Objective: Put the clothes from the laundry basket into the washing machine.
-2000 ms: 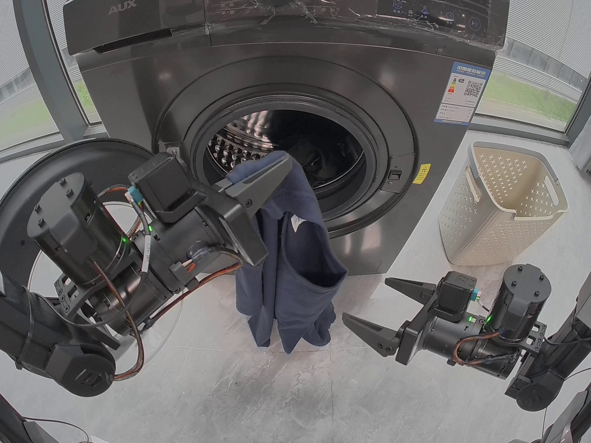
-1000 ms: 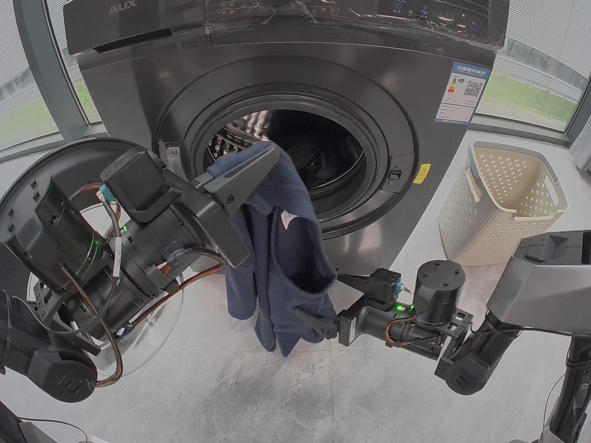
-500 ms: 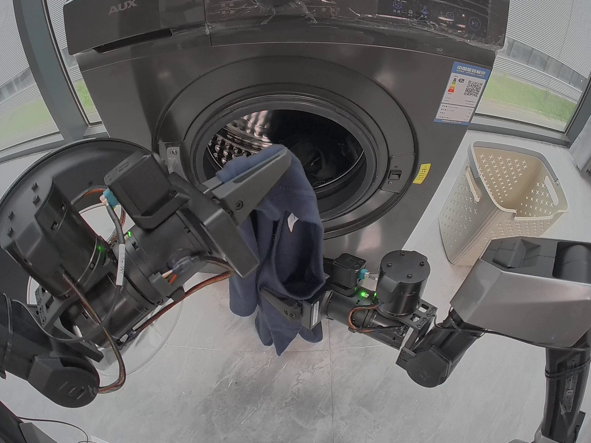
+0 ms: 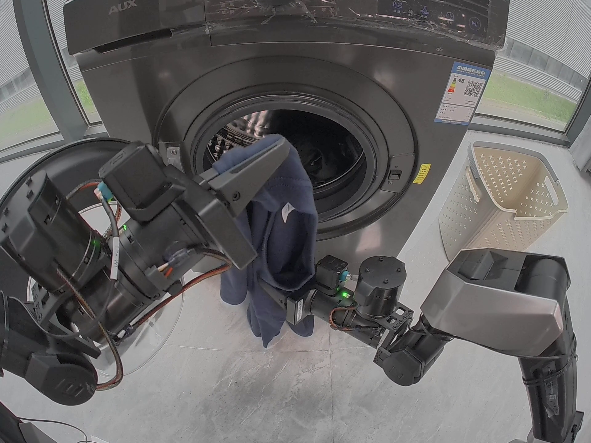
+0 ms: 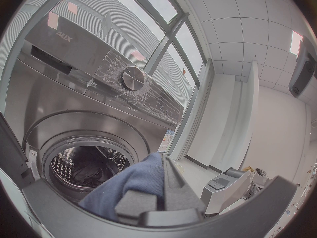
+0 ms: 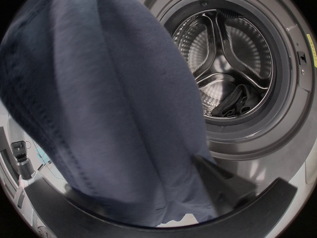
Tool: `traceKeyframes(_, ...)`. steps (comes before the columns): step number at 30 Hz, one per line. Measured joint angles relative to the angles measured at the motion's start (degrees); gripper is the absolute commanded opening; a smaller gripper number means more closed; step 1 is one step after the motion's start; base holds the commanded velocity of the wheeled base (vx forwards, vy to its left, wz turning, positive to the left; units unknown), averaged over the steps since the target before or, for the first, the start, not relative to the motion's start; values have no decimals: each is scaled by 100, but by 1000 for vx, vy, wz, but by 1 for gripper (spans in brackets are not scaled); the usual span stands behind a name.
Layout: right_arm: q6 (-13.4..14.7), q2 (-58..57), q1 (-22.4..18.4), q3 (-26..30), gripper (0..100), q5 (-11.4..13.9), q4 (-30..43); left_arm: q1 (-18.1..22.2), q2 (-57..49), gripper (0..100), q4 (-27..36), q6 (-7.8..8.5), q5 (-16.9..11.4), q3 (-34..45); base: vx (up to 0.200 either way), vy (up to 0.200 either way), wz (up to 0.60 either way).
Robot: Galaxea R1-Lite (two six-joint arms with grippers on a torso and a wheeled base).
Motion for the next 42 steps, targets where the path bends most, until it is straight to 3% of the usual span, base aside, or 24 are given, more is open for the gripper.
traceKeyframes(8,11,35,-39,101,0,-88,-98,107,-21,0,5,-27,46,30,0,0,0)
traceKeyframes(14,27,-527,-289,752,0,-183,-108,328,-88,0,68,-38,71,378,0,0,0)
traceKeyframes(21,104,-1480,-483,1499,0,-304,-126,496,-13,0,66,-32,38,1362,0,0,0)
traceKeyframes(30,315,-2219,-166,1744,0,-611,-88,536,623,0,-158,-13,22,1985,0,0,0)
traceKeyframes(42,411,-2544,2,1786,0,-641,-104,492,1447,0,-797,-18,73,1968,0,0,0)
